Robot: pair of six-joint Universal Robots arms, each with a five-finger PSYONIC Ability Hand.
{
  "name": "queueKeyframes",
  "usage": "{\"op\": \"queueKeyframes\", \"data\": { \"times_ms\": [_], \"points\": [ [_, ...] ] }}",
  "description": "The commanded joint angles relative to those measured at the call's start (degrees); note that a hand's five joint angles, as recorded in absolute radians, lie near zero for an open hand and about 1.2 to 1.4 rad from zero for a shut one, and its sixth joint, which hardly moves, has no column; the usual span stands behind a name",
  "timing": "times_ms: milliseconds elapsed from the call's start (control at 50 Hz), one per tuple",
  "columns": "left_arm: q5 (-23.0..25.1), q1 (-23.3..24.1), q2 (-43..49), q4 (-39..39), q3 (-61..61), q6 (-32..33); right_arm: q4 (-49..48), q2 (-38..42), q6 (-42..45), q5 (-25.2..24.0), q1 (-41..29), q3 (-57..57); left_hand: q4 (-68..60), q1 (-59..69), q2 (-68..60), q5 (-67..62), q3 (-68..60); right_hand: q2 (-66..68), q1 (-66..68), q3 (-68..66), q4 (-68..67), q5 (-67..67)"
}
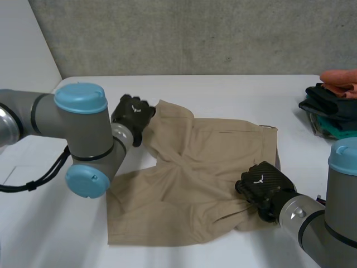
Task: Fold the laundry.
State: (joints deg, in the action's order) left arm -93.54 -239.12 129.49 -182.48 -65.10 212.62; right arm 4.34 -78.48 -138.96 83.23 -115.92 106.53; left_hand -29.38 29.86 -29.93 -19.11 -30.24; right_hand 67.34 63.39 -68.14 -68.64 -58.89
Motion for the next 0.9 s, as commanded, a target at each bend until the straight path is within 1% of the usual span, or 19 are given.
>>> {"op": "queueKeyframes", "data": {
  "times_ms": [20,60,120,180,200,240,280,300,320,340,360,380,400,440,540,620,760,860,900],
  "points": [
    [5.20,1.02,-1.34,-4.20,0.15,-0.98,-0.13,-0.01,0.00,0.00,0.25,0.17,7.02,-7.50,7.57,6.75,7.88,12.66,16.61,-11.86,-11.36,-11.11],
    [7.22,1.02,-0.55,-4.20,0.50,-0.72,-0.30,-0.01,0.00,0.00,0.25,0.26,12.07,-12.55,12.63,11.81,12.94,12.66,16.61,-11.86,-11.36,-11.11],
    [8.63,0.85,0.85,-4.29,1.03,0.24,-0.56,-0.01,0.00,0.00,0.17,0.43,12.77,-13.25,13.32,12.50,13.63,12.66,16.61,-11.86,-11.36,-11.11],
    [9.25,0.41,4.54,-4.20,1.73,3.66,-0.56,-0.01,0.00,-0.09,0.17,0.52,12.10,-12.58,12.65,11.83,12.96,12.66,16.61,-11.86,-11.36,-11.11],
    [9.08,0.06,6.29,-4.11,2.43,6.37,-0.56,-0.01,0.00,-0.09,0.25,0.43,11.10,-11.58,11.65,10.83,11.96,12.66,16.61,-11.86,-11.36,-11.11],
    [8.81,-0.64,7.70,-4.11,2.88,9.29,-0.74,-0.01,0.00,-0.09,0.51,0.43,10.75,-11.23,11.31,10.49,11.62,12.66,16.61,-11.86,-11.36,-11.11],
    [8.55,-2.31,9.11,-4.11,3.05,13.33,-1.00,-0.01,0.00,-0.09,0.60,0.26,7.41,-7.89,7.96,7.14,8.27,12.66,16.61,-11.86,-11.36,-11.11],
    [8.46,-3.10,9.29,-4.11,3.05,14.65,-1.18,-0.01,0.00,0.00,0.69,0.17,3.89,-4.37,4.44,3.62,4.75,12.66,16.61,-11.86,-11.36,-11.11],
    [8.29,-4.06,9.73,-4.11,2.88,16.05,-1.27,-0.01,0.00,0.00,0.69,0.17,-4.47,3.99,-3.92,-4.74,-3.61,12.66,16.61,-11.86,-11.36,-11.11],
    [8.11,-4.25,9.91,-4.11,2.88,16.42,-1.35,0.08,0.00,0.00,0.78,0.08,-9.88,9.40,-9.33,-10.15,-9.02,12.66,16.61,-11.86,-11.36,-11.11],
    [7.85,-4.51,10.08,-4.20,2.88,16.59,-1.44,-0.01,0.00,0.00,0.78,-0.09,-18.60,18.12,-18.04,-18.87,-17.73,12.66,16.61,-11.86,-11.36,-11.11],
    [6.89,-4.77,10.35,-4.37,2.88,16.42,-1.53,-0.01,0.00,0.00,0.78,-0.09,-44.33,43.85,-43.78,-44.60,-43.47,12.66,16.61,-11.86,-11.36,-11.11],
    [6.36,-4.86,10.35,-4.46,2.96,16.25,-1.53,-0.01,0.00,0.00,0.78,-0.18,-50.56,50.08,-50.01,-50.83,-49.70,12.66,16.61,-11.86,-11.36,-11.11],
    [4.87,-4.86,10.35,-4.55,2.88,15.81,-1.53,-0.01,0.00,0.09,0.78,-0.27,-50.62,50.14,-50.07,-50.89,-49.76,12.66,16.61,-11.86,-11.36,-11.11],
    [-0.67,-4.60,9.12,-4.90,1.83,12.21,-1.62,-0.01,0.00,0.09,0.43,-0.53,-50.62,50.14,-50.07,-50.89,-49.76,12.66,16.61,-11.86,-11.36,-11.11],
    [-3.31,-4.78,8.07,-4.55,0.86,10.10,-1.62,0.17,0.00,0.17,-0.01,-0.88,-50.62,50.14,-50.07,-50.89,-49.76,12.66,16.61,-11.86,-11.36,-11.11],
    [-5.33,-4.69,8.33,-4.46,-1.16,9.92,-1.62,1.31,-0.43,0.26,-0.10,-1.85,-50.62,50.14,-50.07,-50.89,-49.76,12.66,16.61,-11.86,-11.36,-11.11],
    [-9.90,-5.13,8.33,-4.55,-0.99,9.57,-1.53,1.75,-2.63,0.26,-0.10,-2.64,-50.62,50.14,-50.07,-50.89,-49.76,12.66,16.61,-11.86,-11.36,-11.11],
    [-10.70,-5.30,8.07,-4.55,-0.99,9.48,-1.53,1.93,-3.16,0.26,-0.10,-2.82,-50.62,50.14,-50.07,-50.89,-49.76,12.66,16.61,-11.86,-11.36,-11.11]
  ]
}}
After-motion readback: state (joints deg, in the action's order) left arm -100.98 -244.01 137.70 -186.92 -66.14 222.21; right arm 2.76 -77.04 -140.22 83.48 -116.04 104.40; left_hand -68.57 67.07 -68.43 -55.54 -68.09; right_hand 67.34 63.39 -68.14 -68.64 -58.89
